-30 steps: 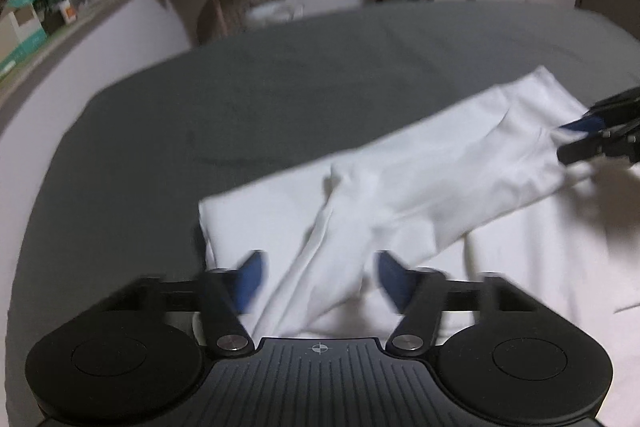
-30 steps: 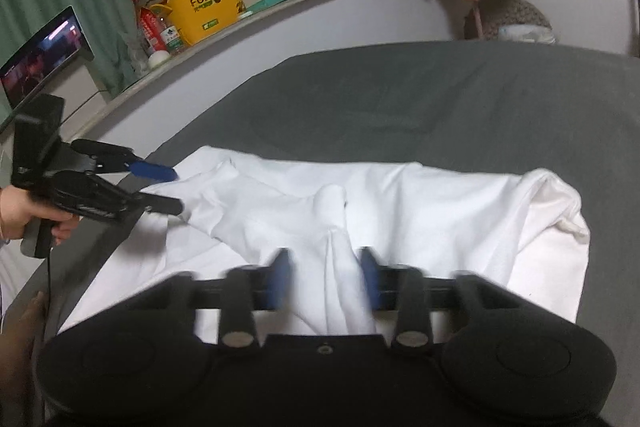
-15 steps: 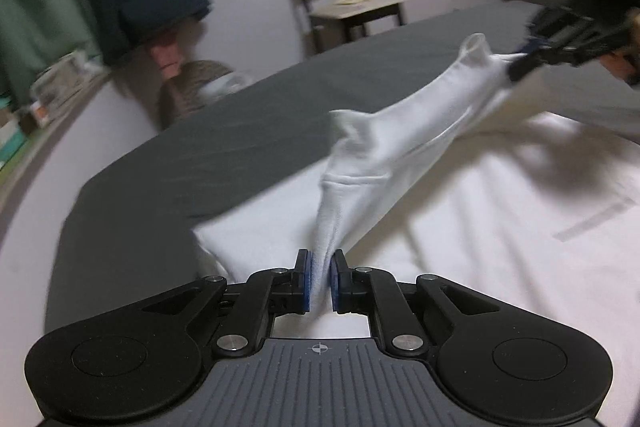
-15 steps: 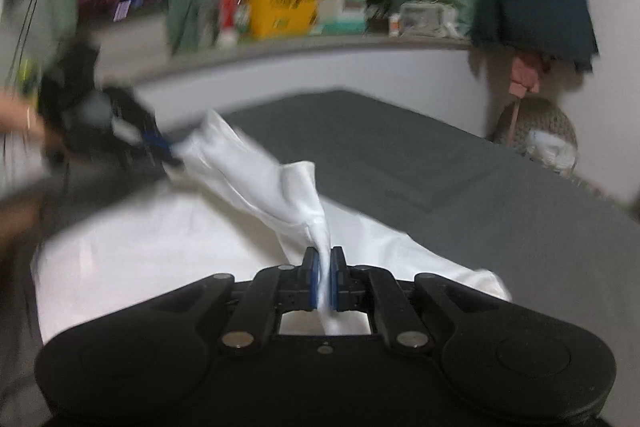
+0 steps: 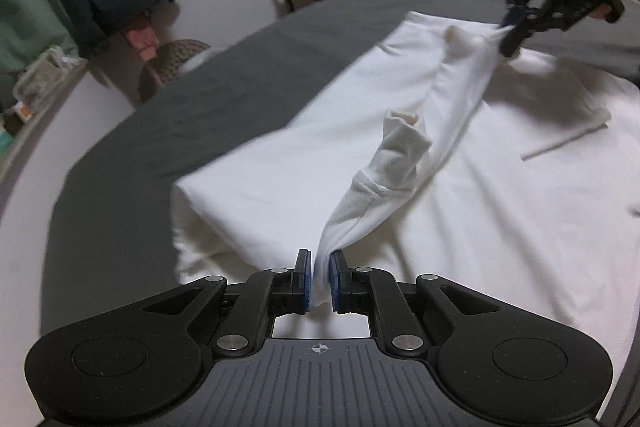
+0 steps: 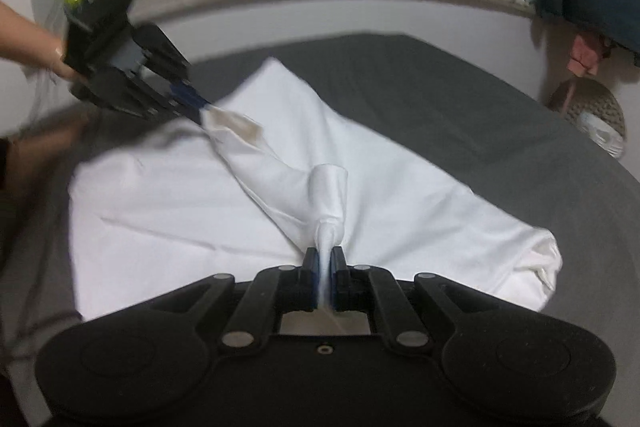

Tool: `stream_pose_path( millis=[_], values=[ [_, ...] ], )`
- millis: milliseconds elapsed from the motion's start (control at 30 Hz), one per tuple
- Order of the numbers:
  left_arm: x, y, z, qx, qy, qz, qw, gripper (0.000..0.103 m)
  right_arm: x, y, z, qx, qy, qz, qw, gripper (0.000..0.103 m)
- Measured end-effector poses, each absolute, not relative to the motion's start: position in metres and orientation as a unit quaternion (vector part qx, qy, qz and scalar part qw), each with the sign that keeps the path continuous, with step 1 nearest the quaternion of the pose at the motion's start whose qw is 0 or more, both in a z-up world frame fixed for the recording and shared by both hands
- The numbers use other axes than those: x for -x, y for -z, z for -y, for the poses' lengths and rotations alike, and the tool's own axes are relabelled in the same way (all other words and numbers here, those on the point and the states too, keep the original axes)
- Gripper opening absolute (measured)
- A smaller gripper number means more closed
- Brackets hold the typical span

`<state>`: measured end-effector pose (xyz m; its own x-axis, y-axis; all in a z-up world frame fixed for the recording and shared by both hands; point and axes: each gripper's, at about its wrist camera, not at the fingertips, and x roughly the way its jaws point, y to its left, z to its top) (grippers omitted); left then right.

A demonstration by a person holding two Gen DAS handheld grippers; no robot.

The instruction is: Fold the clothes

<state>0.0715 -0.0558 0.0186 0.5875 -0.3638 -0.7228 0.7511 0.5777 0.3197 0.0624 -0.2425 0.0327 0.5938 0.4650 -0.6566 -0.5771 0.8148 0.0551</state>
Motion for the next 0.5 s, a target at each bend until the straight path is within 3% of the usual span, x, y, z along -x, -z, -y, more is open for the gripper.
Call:
stream_pose_path(
  millis=[500],
  values=[
    [-0.066,0.002,0.041,-0.291,0.351,-0.360,0.814,0.010,-0.060,-0.009,0.230,0.112,-0.326,-0.394,0.852,0.006]
  ],
)
